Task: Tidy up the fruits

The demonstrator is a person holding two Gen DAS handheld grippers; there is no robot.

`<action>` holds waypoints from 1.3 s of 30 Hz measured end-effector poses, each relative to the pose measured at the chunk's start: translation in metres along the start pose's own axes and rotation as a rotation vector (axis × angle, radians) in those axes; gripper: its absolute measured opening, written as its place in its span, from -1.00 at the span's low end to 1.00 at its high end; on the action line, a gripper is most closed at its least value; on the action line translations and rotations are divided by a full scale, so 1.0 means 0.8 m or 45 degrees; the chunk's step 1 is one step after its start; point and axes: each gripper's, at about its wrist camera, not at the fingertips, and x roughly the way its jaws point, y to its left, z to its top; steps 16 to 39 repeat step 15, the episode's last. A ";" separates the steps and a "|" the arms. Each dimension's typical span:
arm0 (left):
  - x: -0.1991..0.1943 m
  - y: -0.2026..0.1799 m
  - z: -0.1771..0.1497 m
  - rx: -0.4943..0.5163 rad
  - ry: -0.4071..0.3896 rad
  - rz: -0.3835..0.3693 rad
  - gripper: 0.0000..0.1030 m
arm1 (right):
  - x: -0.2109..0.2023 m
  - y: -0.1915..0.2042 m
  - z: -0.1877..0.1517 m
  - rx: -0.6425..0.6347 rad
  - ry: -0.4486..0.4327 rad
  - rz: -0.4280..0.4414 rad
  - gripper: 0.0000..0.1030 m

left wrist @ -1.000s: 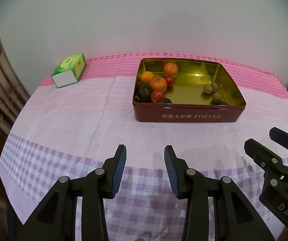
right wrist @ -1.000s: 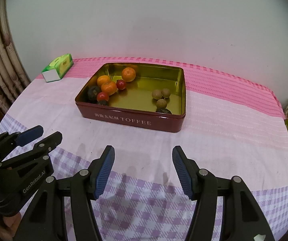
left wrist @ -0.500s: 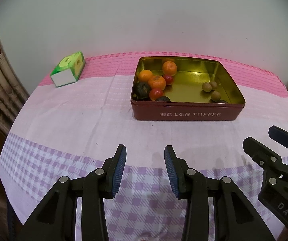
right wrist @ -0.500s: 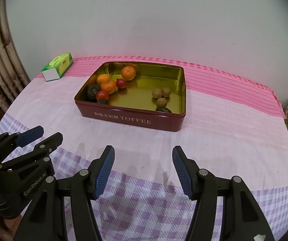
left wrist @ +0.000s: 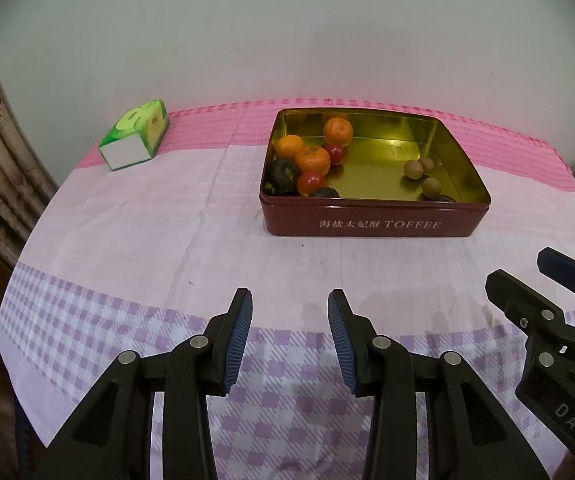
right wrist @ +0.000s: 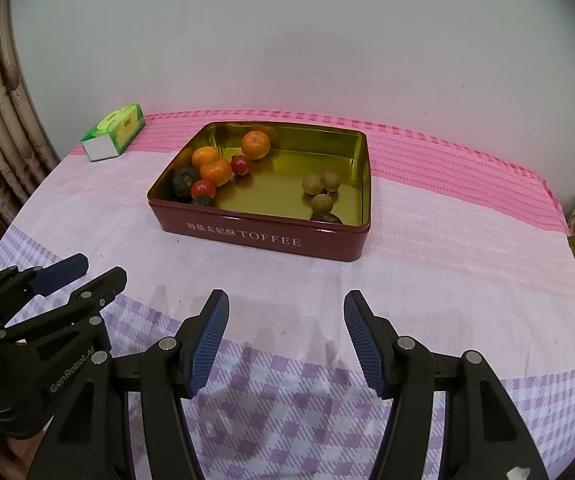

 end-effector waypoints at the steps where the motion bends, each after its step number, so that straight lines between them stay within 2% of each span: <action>1: 0.000 0.000 0.000 -0.002 0.001 0.004 -0.21 | 0.001 -0.001 -0.001 -0.003 0.000 -0.003 0.11; 39: 0.003 -0.006 -0.006 0.006 0.001 -0.004 -0.21 | 0.001 0.000 0.001 0.001 -0.001 -0.001 0.15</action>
